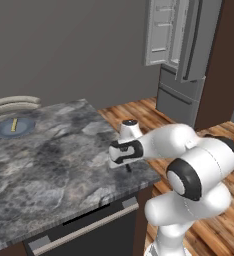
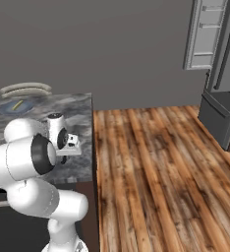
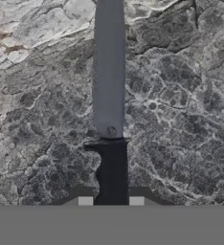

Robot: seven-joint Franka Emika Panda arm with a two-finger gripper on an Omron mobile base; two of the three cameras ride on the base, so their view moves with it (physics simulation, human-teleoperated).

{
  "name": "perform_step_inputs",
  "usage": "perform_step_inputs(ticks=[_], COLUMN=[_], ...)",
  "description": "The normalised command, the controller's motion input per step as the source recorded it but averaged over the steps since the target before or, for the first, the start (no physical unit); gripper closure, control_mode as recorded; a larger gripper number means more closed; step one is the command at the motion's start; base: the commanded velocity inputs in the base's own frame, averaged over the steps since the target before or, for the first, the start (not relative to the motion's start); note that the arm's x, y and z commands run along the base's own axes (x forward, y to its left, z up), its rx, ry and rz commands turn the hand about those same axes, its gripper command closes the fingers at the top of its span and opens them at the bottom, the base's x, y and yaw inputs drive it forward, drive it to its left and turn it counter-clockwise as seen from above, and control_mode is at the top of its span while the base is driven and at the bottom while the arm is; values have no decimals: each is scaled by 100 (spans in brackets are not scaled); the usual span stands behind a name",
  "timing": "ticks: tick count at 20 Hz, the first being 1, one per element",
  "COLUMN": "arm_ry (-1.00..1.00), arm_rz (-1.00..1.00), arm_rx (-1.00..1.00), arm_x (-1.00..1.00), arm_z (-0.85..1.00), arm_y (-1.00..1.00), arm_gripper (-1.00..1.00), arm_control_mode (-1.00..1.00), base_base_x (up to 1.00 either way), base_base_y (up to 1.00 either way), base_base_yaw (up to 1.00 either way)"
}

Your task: Retrieve the butter from the fridge and place it on a plate on the dining table. Then retrieve the butter knife by the fridge and place it near the plate.

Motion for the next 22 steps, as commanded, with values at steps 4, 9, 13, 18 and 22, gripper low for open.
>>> perform_step_inputs(ticks=[4, 9, 13, 18, 22], arm_ry=[0, 8, 2, 0, -8], arm_rz=[-1, 0, 0, -3, -13], arm_rx=[1, 0, 0, 0, 0], arm_x=[-32, -63, -79, -65, -60], arm_z=[100, 100, 100, 99, 70], arm_y=[-2, -11, -16, -28, -46], arm_gripper=[100, 100, 100, 100, 100], arm_control_mode=[-100, -100, -100, -100, -100], base_base_x=[0, 0, 0, 0, 0], base_base_y=[0, 0, 0, 0, 0], base_base_yaw=[0, 0, 0, 0, 0])
